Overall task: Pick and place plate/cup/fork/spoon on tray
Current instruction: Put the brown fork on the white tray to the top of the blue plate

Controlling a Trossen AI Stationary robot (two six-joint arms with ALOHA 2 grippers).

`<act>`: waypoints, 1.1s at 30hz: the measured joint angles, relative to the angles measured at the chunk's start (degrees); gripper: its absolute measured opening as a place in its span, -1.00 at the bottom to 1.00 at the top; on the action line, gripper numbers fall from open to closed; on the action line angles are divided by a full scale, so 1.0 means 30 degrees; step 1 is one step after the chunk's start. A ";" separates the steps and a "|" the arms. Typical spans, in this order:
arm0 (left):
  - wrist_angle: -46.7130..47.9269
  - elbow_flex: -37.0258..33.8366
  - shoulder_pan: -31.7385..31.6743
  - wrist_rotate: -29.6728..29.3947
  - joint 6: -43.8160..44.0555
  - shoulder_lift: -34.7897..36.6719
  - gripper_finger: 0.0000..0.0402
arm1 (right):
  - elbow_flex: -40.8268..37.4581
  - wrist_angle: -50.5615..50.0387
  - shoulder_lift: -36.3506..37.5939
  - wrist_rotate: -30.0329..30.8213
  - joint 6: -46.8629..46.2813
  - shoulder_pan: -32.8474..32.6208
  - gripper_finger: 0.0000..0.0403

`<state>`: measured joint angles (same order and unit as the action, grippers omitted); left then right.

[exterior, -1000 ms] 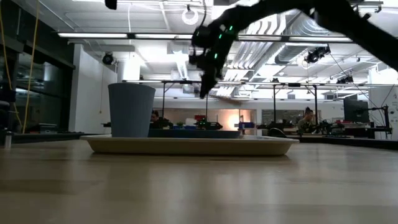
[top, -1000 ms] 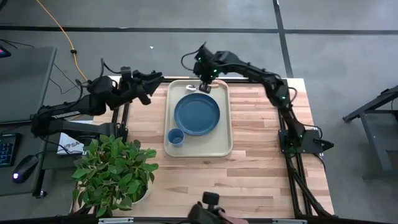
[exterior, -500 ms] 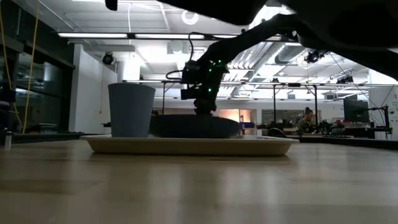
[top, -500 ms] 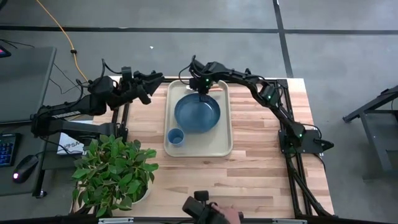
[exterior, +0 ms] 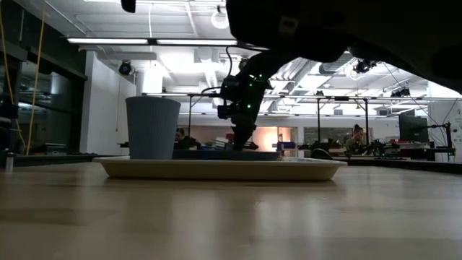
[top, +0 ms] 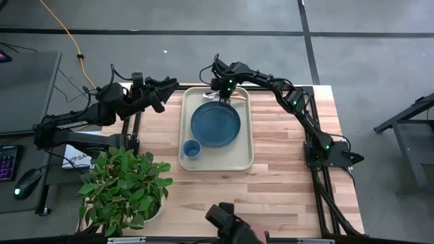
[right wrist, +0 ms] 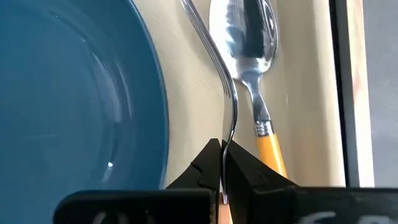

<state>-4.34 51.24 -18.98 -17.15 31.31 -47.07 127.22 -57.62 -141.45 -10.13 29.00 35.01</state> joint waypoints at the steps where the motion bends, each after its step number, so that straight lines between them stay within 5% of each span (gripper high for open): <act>1: 0.0000 0.0000 0.0000 -0.0006 0.0000 0.0000 -0.09 | 0.0000 -0.0061 0.0000 -0.0150 0.0045 0.0051 -1.00; 9: 0.0000 0.0000 0.0000 -0.0006 0.0037 0.0000 -0.08 | -0.0165 -0.0100 -0.0006 -0.2527 0.0495 0.0347 -1.00; 33: 0.0005 0.0000 0.0000 0.0009 0.0423 0.0000 -0.09 | -0.0809 0.0440 -0.0503 -0.0732 0.0205 0.0318 -0.90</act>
<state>-4.32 51.24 -18.98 -17.12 32.58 -47.07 124.79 -56.30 -142.96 -12.32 29.62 35.97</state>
